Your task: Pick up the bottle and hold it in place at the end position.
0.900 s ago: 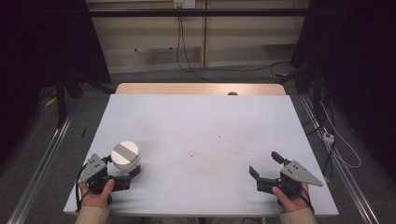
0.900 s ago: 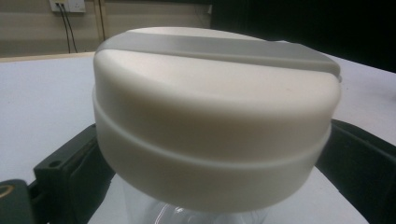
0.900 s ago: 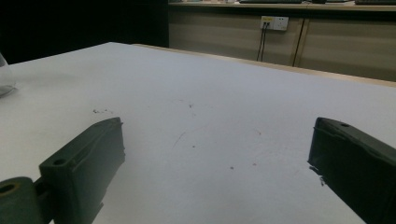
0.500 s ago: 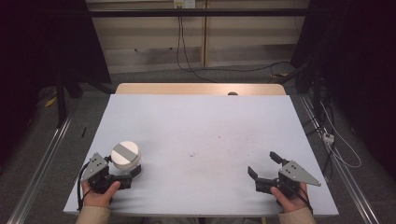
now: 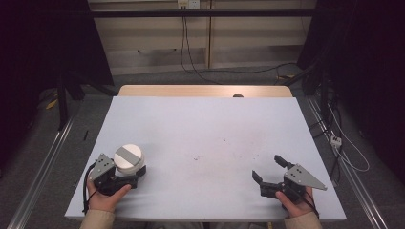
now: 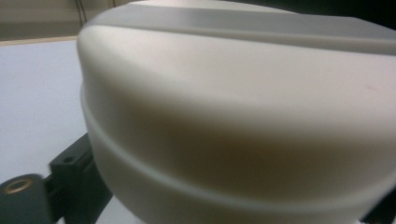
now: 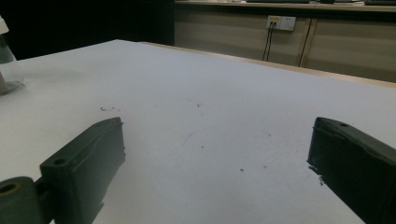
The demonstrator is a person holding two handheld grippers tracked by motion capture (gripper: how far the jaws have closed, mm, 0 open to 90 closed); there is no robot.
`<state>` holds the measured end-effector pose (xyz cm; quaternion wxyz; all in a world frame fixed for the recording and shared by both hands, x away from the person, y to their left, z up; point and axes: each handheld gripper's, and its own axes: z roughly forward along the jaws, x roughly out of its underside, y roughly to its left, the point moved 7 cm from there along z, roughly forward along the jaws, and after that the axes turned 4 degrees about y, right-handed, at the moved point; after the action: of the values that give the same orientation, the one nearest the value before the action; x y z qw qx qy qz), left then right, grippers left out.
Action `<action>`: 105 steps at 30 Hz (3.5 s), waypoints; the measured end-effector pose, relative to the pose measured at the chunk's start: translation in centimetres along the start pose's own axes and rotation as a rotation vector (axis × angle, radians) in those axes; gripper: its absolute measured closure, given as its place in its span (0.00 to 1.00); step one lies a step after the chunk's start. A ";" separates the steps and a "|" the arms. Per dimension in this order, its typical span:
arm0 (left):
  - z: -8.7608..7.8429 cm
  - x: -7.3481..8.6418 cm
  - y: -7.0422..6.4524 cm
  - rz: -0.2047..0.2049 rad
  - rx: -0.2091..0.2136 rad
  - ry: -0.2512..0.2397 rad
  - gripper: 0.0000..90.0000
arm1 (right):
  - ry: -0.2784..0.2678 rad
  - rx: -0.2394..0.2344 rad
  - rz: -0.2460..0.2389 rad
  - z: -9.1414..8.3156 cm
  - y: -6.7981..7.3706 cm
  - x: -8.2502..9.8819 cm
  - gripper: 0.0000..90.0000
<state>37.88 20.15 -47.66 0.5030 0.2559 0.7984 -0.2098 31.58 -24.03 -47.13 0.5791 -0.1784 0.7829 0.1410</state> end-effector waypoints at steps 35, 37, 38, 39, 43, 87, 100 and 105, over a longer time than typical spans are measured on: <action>0.1 -0.5 -0.3 0.013 -0.039 -0.008 0.20 | -0.010 -0.007 -0.013 0.1 0.1 -0.2 0.04; 0.3 -0.7 -0.3 0.010 -0.036 -0.013 0.20 | -0.011 -0.006 -0.011 0.1 0.2 -0.2 0.04; 0.3 -0.8 -0.3 0.011 -0.037 -0.018 0.20 | -0.013 -0.005 -0.013 0.1 0.2 -0.3 0.04; 0.4 -0.9 -0.4 0.005 -0.036 -0.026 0.20 | -0.012 -0.004 -0.014 0.1 0.1 -0.3 0.04; 1.0 -1.5 -0.7 0.016 -0.027 -0.033 0.20 | -0.013 -0.006 -0.017 0.2 0.2 -0.3 0.04; 8.4 -6.2 -4.8 0.081 0.088 -0.045 0.21 | -0.012 -0.024 -0.026 0.4 0.6 -0.4 0.04; 10.1 -7.0 -6.0 0.097 0.121 -0.046 0.21 | -0.015 -0.024 -0.025 0.4 0.6 -0.4 0.04; 10.8 -7.4 -6.3 0.099 0.129 -0.046 0.21 | -0.012 -0.029 -0.024 0.4 0.6 -0.3 0.04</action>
<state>44.16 7.34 -44.85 0.5132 0.3222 0.7580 -0.2415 31.76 -23.28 -46.92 0.5829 -0.1951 0.7751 0.1464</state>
